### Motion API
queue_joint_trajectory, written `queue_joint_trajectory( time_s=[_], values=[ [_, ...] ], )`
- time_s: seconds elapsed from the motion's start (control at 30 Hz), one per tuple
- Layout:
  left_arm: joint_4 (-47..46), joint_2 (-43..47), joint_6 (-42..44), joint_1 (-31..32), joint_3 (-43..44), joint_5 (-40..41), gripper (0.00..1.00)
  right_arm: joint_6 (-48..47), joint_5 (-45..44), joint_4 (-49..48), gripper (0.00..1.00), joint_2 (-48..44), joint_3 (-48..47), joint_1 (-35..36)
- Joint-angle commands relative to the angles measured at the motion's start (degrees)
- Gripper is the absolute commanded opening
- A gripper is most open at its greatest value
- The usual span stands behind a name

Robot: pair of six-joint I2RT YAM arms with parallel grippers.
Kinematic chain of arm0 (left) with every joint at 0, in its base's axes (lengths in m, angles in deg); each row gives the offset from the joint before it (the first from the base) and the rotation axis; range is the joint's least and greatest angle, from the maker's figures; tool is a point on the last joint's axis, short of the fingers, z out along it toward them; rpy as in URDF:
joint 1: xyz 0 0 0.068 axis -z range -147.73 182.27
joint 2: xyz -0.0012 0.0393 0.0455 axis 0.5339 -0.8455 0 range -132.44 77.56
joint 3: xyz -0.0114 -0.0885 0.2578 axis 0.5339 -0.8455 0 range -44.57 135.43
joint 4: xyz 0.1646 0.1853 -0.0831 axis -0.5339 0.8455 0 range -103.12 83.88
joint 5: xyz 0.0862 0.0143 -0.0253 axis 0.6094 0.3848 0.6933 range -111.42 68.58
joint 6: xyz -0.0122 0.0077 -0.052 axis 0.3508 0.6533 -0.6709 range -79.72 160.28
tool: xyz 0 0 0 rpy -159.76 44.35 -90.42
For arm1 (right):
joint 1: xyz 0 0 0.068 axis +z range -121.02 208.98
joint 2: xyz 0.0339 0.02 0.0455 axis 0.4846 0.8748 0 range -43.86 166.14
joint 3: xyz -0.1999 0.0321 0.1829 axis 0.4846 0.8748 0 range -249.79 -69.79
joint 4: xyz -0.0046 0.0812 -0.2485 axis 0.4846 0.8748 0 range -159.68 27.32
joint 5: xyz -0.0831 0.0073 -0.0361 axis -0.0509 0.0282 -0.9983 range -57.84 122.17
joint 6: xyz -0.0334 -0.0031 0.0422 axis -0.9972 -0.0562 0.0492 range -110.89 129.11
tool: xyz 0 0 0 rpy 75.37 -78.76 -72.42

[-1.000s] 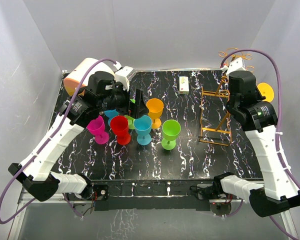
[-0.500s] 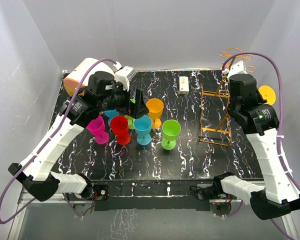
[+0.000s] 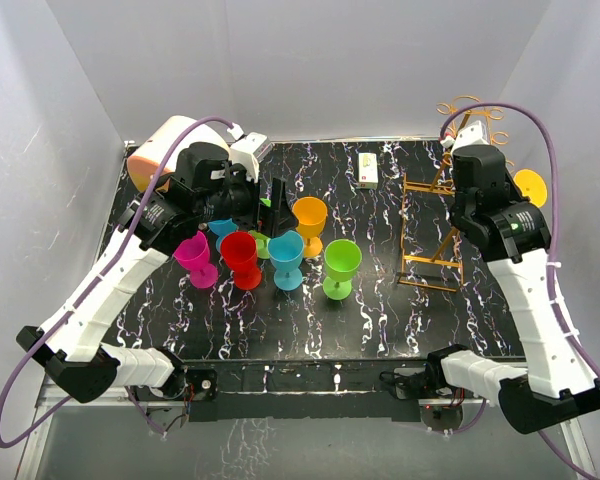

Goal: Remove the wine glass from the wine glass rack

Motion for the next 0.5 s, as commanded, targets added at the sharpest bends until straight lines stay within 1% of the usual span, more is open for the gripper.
queue_joint_trajectory(
  time_s=[0.0,0.33,0.47],
  values=[
    [0.07,0.52,-0.22,0.18,2.51,-0.49,0.97,-0.55,-0.89,-2.26,0.0,1.57,-3.58,0.12],
    [0.38,1.02,0.11,0.19,1.85,-0.37,0.97,0.23,-0.81,-0.44,0.0,2.11,-3.36,-0.49],
    [0.45,1.6,-0.12,0.23,1.49,-0.5,0.97,2.04,0.19,1.2,0.0,2.6,-3.85,-0.89]
  ],
)
